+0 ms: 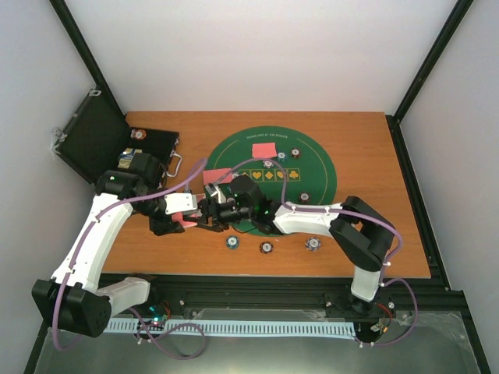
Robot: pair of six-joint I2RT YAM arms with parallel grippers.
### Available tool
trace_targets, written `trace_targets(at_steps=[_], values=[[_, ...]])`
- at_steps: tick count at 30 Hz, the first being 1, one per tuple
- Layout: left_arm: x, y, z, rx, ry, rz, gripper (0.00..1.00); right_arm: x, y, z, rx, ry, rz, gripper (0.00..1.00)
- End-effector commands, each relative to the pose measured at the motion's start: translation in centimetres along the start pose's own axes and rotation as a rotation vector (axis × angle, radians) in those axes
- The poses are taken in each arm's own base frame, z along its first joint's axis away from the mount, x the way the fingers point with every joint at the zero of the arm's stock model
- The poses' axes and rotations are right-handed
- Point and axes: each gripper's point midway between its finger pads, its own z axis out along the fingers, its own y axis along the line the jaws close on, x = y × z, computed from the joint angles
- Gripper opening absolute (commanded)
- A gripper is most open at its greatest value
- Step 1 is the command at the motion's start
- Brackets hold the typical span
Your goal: Distribute texas hold em gaming equipment
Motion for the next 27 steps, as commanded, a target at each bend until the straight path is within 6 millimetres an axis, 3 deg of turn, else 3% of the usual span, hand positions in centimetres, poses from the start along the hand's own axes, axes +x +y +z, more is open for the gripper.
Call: trace_targets(at_steps=[1,7,12,21,27], values=[[-1.0,0.1,-1.1,-0.02,-0.034,0.019,0.03,-0.1,1.6,1.4,-0.075,0.02,-0.018,0.68],[-0.7,0.0,-1.0,-0.019,-0.025,0.021,0.03,-0.4,1.0,3.1,-0.087,0.058,-0.006,0.68],[-0.6,0.0,-1.0,-0.023,-0.021,0.021,0.03,-0.3,-0.8,3.9,-0.06,0.078,0.023,0.65],[-0.8,0.1,-1.2,-0.028,-0.028,0.027,0.02,-0.3,-6.0,0.2,0.031,0.034,0.097,0.59],[-0.8,0.1,-1.1,-0.027,-0.029,0.026,0.02,0.0,-6.1,-1.5,0.053,0.011,0.091,0.57]])
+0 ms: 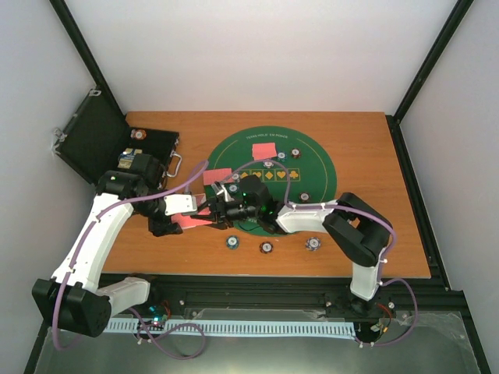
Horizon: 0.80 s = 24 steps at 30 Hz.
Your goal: Distribute texas hold em gaming equipment
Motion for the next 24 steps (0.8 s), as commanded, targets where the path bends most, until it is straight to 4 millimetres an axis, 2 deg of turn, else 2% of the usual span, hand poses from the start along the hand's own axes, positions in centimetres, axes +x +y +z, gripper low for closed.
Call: trace_targets(at_steps=[1,7,15,19,24], values=[[-1.4,0.2,-1.1,-0.026,-0.063,0.028,0.02,0.9,-4.0,-1.3,0.125,-0.005,0.076,0.56],[-1.4,0.2,-1.0,-0.027,-0.064,0.031,0.02,0.7,-2.1,-1.7,0.11,-0.017,0.051,0.42],[-1.2,0.3,-0.9,-0.034,-0.058,0.031,0.02,0.3,0.9,-2.6,0.08,-0.044,0.018,0.06],[-1.0,0.2,-0.7,-0.033,-0.052,0.031,0.02,0.1,1.7,-3.4,0.102,-0.054,-0.005,0.03],[-0.9,0.2,-0.6,-0.034,-0.051,0.032,0.02,-0.8,2.0,-6.1,0.124,-0.095,-0.019,0.03]])
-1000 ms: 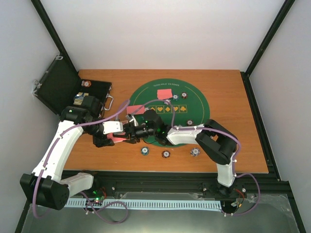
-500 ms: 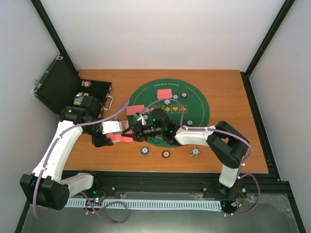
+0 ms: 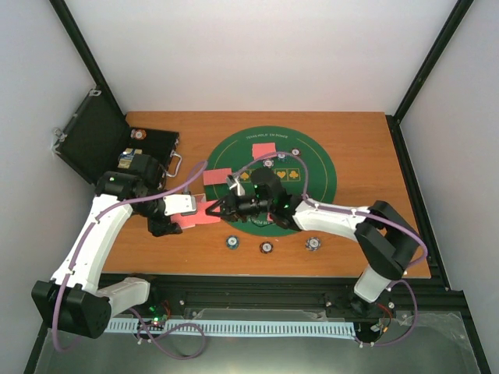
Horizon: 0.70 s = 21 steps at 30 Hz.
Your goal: Distribute texas hold em gaming equipment
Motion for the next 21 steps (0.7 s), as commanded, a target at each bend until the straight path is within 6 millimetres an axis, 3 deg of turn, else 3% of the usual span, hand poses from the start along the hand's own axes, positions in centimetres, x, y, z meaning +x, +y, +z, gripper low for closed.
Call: trace_targets(at_steps=[1,5,8,12,16,21], values=[[-1.1,0.2,-0.6,-0.024,-0.056,0.031,0.02,-1.0,0.1,-2.8,0.036,-0.045,-0.032,0.03],[-1.0,0.2,-0.6,-0.026,-0.052,0.031,0.02,-2.8,-1.3,-5.9,0.107,-0.074,-0.042,0.03],[-1.0,0.1,-0.7,-0.025,-0.05,0.03,0.02,-4.6,-3.9,-8.5,0.245,-0.095,-0.061,0.03],[-0.9,0.1,-0.6,-0.025,-0.046,0.027,0.02,-7.6,-8.9,-12.3,0.621,-0.102,-0.153,0.03],[-0.9,0.2,-0.7,-0.023,-0.044,0.019,0.02,-11.4,-12.2,-15.7,1.005,-0.107,-0.284,0.03],[-0.8,0.0,-0.6,-0.017,-0.041,0.011,0.02,-16.0,-13.2,-18.7,1.378,-0.151,-0.469,0.03]])
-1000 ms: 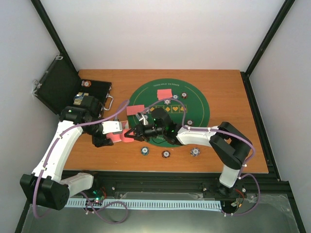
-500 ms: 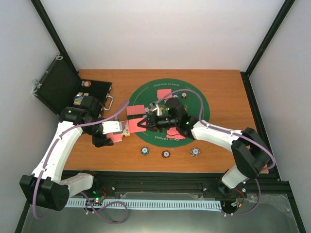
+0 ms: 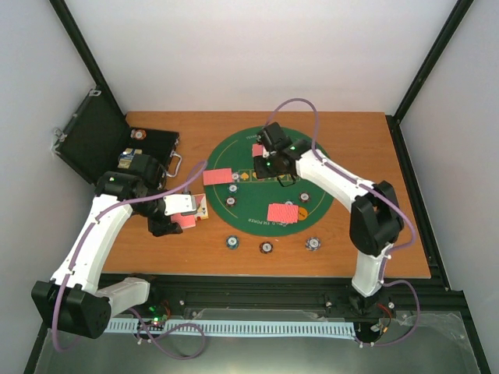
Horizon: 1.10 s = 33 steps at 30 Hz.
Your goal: Distribute texas hold em gaming equipment
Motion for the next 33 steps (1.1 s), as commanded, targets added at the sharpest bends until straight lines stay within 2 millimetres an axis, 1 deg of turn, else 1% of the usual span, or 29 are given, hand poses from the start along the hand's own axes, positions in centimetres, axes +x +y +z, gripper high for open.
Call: trace_targets(at_steps=[1,3,5,7,12,15,20,23,28,29,31,33], values=[[-0.5,-0.2,-0.5,-0.014,-0.03,0.009,0.02,-0.7,-5.9,-0.1,0.463,0.019,-0.272,0.03],[-0.4,-0.3,-0.5,-0.014,-0.022,0.008,0.02,-1.7,-6.2,0.3,0.582,-0.012,-0.359,0.03],[-0.3,-0.4,-0.6,-0.016,-0.021,0.007,0.02,-2.2,-6.2,0.9,0.691,-0.026,-0.452,0.03],[-0.3,-0.5,-0.6,-0.016,-0.026,0.007,0.02,-2.4,-5.4,1.7,0.746,-0.033,-0.531,0.03],[-0.6,-0.5,-0.7,-0.01,-0.039,-0.002,0.02,-1.6,-2.9,5.5,0.83,-0.019,-0.747,0.03],[-0.6,-0.5,-0.8,-0.01,-0.037,-0.001,0.02,-0.8,-2.0,7.7,0.862,0.001,-0.849,0.03],[-0.6,-0.5,-0.9,-0.016,-0.037,0.003,0.02,-0.3,-2.0,9.9,0.869,0.019,-0.886,0.03],[-0.6,-0.5,-0.9,-0.016,-0.037,0.002,0.02,-0.3,-2.1,10.4,0.875,0.017,-0.887,0.03],[-0.5,-0.5,-1.0,-0.026,-0.035,0.011,0.02,-0.5,-2.2,10.8,0.885,0.015,-0.885,0.03],[-0.5,-0.5,-1.0,-0.027,-0.034,0.012,0.02,-0.2,-2.1,11.0,0.866,0.024,-0.88,0.04],[-0.5,-0.4,-1.1,-0.03,-0.031,0.015,0.02,0.3,-1.8,11.2,0.824,0.038,-0.866,0.19],[-0.5,-0.4,-1.1,-0.029,-0.031,0.018,0.02,0.9,-1.5,11.2,0.786,0.051,-0.856,0.31]])
